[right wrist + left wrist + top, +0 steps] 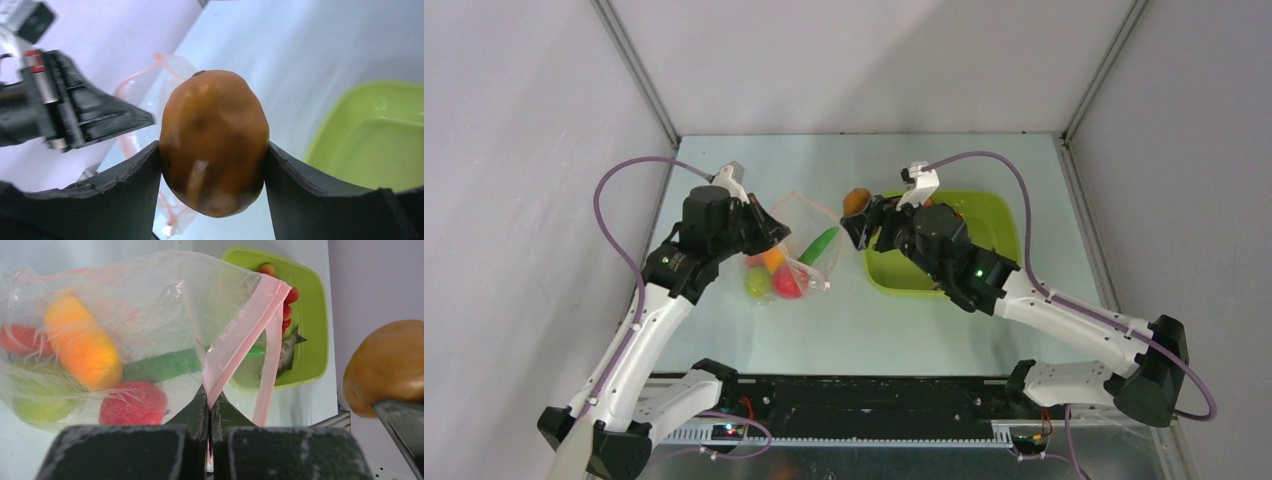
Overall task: Place the food in the zip-top bag and seal the zipper
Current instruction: Place the fake vegetable in the zipper food storage bag.
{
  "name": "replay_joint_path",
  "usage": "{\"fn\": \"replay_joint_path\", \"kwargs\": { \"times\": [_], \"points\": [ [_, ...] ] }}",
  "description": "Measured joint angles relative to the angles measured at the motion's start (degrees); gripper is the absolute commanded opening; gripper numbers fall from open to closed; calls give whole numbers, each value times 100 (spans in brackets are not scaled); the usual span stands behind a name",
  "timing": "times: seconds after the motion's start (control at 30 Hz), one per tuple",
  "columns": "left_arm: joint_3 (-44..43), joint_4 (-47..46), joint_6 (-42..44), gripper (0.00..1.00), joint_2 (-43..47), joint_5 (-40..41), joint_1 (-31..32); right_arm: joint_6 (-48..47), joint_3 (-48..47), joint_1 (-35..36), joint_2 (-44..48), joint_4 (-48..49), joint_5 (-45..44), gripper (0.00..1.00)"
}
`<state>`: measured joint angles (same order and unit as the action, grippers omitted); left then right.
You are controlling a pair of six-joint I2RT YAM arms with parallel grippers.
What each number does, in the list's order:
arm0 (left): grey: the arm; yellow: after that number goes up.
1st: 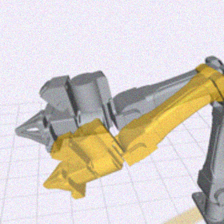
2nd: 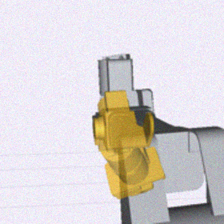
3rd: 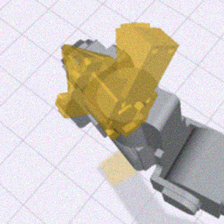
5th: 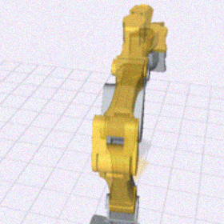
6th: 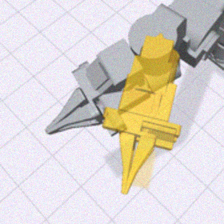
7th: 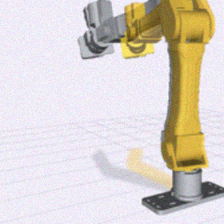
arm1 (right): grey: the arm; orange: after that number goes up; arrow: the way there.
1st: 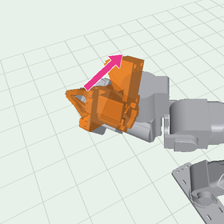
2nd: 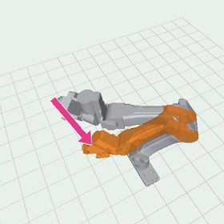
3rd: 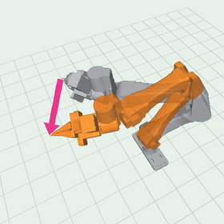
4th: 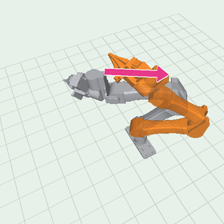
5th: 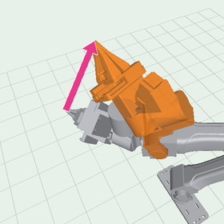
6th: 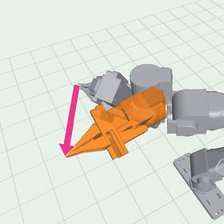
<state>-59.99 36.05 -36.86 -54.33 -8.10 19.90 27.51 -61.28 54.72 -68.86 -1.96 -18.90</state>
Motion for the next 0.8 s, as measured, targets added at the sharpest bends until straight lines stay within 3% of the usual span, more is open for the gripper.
{"fn": "replay_joint_path", "kwargs": {
  "times": [0.17, 0.37, 0.63, 0.8],
  "points": [
    [0, -2, -2, 0, 0, -7, 0, -160, -66, 245, -334, 671, 295, 58],
    [0, 0, 0, 0, 0, -9, 0, -216, -664, 446, -1294, 691, 396, 63],
    [0, -2, 0, 0, 48, -9, 0, -339, -1279, 623, -1934, 417, 326, 91],
    [0, 2, 2, 0, 59, -11, 0, -396, -1563, 634, -2105, 92, 251, 97]
  ]
}}
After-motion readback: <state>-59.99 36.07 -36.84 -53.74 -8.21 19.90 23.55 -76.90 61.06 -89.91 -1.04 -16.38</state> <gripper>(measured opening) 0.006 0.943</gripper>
